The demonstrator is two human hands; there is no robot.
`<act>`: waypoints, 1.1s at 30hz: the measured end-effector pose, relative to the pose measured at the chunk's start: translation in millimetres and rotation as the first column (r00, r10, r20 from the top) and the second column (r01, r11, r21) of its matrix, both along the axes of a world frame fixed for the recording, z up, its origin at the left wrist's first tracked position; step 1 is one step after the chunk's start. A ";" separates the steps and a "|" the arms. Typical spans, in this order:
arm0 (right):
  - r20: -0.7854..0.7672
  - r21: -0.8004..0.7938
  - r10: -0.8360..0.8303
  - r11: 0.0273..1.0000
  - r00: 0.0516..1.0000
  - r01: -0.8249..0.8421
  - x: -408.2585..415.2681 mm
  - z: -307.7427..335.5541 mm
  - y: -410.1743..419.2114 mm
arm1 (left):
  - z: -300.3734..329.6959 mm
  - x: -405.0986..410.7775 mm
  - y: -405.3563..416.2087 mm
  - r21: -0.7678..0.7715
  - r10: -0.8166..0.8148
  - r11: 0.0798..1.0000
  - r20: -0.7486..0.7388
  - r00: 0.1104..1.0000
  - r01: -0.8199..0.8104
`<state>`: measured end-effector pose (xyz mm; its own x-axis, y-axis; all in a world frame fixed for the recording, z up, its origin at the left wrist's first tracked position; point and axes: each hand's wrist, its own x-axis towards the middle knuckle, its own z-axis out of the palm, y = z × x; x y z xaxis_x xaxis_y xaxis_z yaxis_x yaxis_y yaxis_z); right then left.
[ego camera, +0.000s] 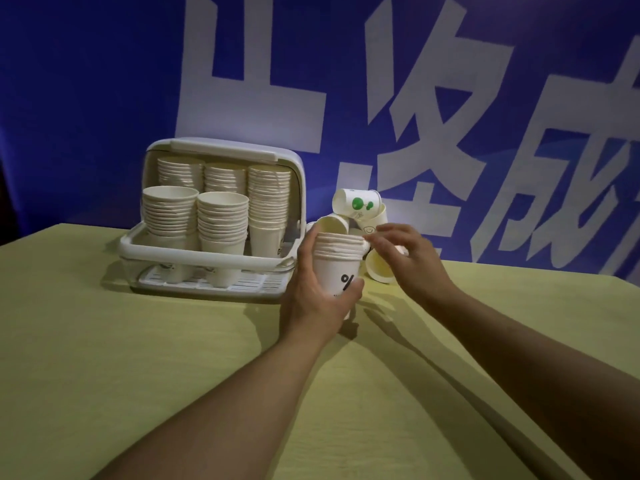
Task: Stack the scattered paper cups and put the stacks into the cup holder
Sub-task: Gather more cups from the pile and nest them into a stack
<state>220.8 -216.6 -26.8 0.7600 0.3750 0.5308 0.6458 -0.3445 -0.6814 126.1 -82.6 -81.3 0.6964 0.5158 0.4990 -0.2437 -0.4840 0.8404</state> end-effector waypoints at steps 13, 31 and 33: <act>0.514 -0.490 -0.103 0.779 0.851 0.390 118.5 36.6 63.2 | -6.2 13.6 10.3 -0.169 0.000 0.986 0.087 0.996 0.015; 0.298 0.062 0.105 0.990 0.949 -0.129 16.1 75.4 12.1 | -0.2 -2.2 -2.8 0.032 -0.357 0.932 -0.086 0.930 0.361; 0.219 0.147 0.130 0.975 0.967 -0.164 -8.3 64.6 -5.9 | 0.1 -5.2 -6.0 0.061 -0.393 0.913 -0.128 0.911 0.403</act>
<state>212.4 -222.5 37.8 0.5698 0.3703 0.7336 0.8139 -0.1310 -0.5661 120.9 -88.5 -81.2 0.8880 0.1438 0.4367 -0.3391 -0.4365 0.8334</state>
